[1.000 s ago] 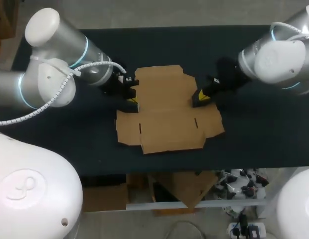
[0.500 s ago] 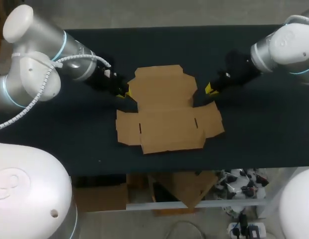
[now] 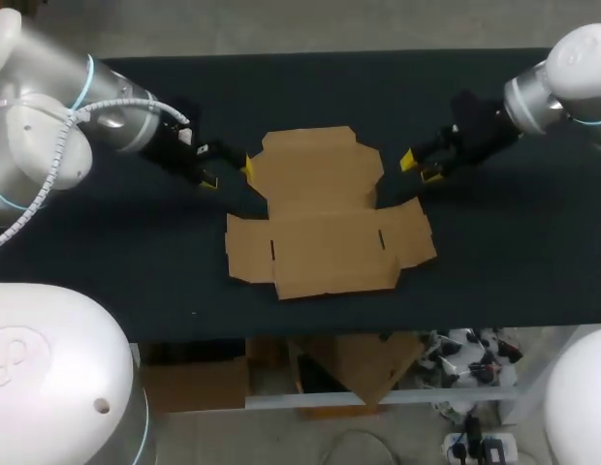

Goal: Assemble the packaging by folding the flat box into shape, placing the metal phone stand inside, and closing the box properly

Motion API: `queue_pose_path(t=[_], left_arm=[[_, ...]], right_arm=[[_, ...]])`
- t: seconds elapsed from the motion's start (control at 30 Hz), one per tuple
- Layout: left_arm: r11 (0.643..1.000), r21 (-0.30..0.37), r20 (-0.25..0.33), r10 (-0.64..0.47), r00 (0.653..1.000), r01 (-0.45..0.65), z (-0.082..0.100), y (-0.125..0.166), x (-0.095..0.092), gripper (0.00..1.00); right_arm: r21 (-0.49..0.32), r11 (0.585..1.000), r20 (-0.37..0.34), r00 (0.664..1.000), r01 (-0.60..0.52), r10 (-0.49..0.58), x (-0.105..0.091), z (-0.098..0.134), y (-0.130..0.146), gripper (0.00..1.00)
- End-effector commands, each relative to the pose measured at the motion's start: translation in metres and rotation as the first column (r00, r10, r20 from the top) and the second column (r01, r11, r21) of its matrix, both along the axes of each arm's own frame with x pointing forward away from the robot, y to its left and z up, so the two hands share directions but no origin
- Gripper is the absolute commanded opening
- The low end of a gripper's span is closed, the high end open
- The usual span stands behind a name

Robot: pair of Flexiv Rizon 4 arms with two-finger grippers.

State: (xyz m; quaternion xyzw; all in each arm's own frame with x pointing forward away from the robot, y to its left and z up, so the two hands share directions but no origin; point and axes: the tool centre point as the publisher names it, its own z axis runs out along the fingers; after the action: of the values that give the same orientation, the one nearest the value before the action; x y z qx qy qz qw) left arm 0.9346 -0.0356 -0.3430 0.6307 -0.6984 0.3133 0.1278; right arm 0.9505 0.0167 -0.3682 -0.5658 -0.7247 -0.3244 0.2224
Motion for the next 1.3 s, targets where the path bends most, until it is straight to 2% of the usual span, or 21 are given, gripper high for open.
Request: queue_pose_path(t=[0.03,0.13,0.23,0.37,0.57,0.97,1.07,1.2,1.3], left_arm=[[1.000,-0.014,-0.002,-0.005,1.000,0.005,0.005,0.007,0.001,1.00],[1.000,-0.027,0.000,-0.008,1.000,0.008,0.009,0.010,0.003,1.00],[0.999,-0.039,0.008,-0.007,1.000,0.008,0.014,0.013,0.004,1.00],[0.999,-0.050,0.014,-0.008,1.000,0.009,0.018,0.016,0.005,1.00],[0.998,-0.067,0.026,-0.013,1.000,0.015,0.023,0.020,0.007,1.00],[0.997,-0.075,0.037,-0.014,0.999,0.017,0.028,0.026,0.007,1.00],[0.997,-0.073,0.041,-0.012,0.999,0.015,0.028,0.026,0.007,1.00],[0.997,-0.072,0.043,-0.010,0.999,0.013,0.029,0.028,0.007,1.00],[0.997,-0.076,0.042,-0.008,0.999,0.011,0.028,0.030,0.007,1.00]], right_arm=[[0.039,0.999,-0.003,1.000,-0.013,0.013,0.003,0.000,-0.002,0.79],[0.048,0.999,-0.001,1.000,0.006,-0.006,0.004,0.000,-0.003,0.80],[0.051,0.998,-0.009,1.000,0.029,-0.029,0.006,-0.004,-0.001,0.75],[0.050,0.998,-0.030,0.998,0.049,-0.047,0.010,-0.010,0.003,0.63],[0.058,0.997,-0.039,0.998,0.054,-0.052,0.016,-0.016,0.008,0.60],[0.090,0.993,-0.041,0.996,0.076,-0.073,0.026,-0.023,0.012,0.62],[0.098,0.991,-0.053,0.995,0.092,-0.087,0.030,-0.025,0.014,0.60],[0.107,0.986,-0.074,0.990,0.127,-0.119,0.036,-0.026,0.018,0.50],[0.111,0.984,-0.081,0.988,0.138,-0.130,0.041,-0.027,0.022,0.49]])
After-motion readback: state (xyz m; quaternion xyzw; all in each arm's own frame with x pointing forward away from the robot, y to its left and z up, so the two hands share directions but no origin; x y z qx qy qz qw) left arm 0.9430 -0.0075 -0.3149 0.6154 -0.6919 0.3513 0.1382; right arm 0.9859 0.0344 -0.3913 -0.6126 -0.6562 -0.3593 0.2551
